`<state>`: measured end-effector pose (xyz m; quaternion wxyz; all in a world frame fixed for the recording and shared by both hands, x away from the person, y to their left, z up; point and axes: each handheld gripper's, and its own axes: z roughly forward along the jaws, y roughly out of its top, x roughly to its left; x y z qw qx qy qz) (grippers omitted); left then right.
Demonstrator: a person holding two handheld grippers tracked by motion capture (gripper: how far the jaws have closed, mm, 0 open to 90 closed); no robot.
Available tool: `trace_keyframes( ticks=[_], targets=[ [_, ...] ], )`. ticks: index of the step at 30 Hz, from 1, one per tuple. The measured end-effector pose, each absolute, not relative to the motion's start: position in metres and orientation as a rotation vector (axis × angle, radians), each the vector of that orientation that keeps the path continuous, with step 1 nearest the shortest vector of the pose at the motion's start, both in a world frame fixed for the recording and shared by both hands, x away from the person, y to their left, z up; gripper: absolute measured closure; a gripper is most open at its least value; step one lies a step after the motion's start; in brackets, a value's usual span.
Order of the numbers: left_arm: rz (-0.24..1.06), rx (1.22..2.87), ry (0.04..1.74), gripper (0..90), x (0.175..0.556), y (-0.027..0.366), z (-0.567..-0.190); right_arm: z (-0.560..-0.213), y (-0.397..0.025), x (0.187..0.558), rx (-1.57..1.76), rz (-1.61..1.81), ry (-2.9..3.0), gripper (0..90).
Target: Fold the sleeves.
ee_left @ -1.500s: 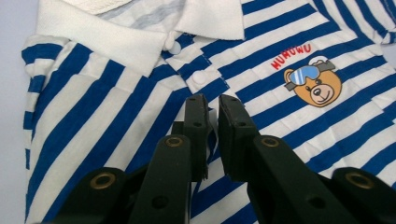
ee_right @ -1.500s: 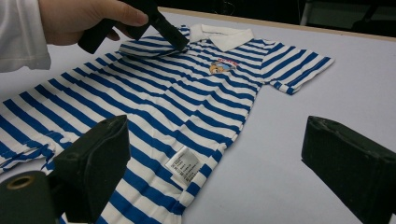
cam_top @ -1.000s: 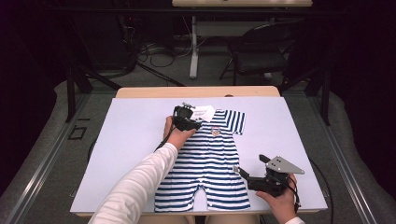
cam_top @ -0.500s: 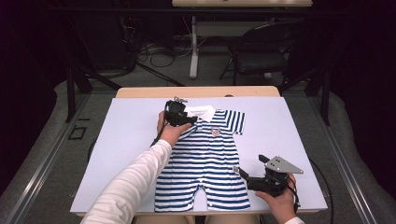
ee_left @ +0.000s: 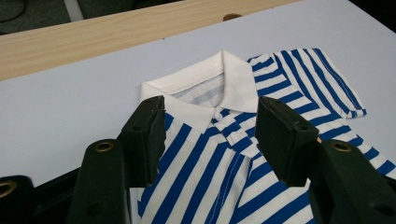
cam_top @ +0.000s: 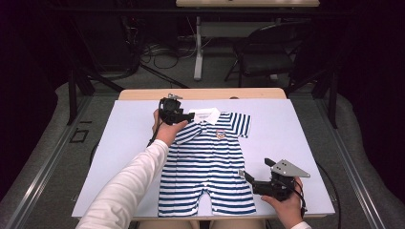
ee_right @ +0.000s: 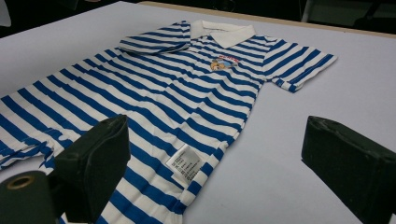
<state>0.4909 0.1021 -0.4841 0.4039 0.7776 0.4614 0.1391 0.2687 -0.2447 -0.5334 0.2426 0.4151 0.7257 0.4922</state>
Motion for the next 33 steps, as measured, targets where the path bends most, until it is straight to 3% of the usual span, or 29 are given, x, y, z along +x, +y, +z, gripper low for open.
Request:
trace_keyframes(
  ticks=[6,21,26,33],
  targets=[
    [0.366,1.964,1.172,42.4,0.489,0.109,-0.478,-0.533,-0.244,0.268,1.129,1.347,1.988,7.7],
    [0.395,1.939,1.17,16.6,0.488,0.126,-0.469,-0.53,-0.241,0.27,1.133,1.334,2.0,7.7],
    [0.412,1.942,1.181,15.0,0.486,0.133,-0.468,-0.524,-0.239,0.275,1.145,1.294,2.014,7.8],
    [0.394,1.913,1.207,6.2,0.485,0.142,-0.468,-0.518,-0.237,0.291,1.164,1.244,2.059,7.6]
  ],
)
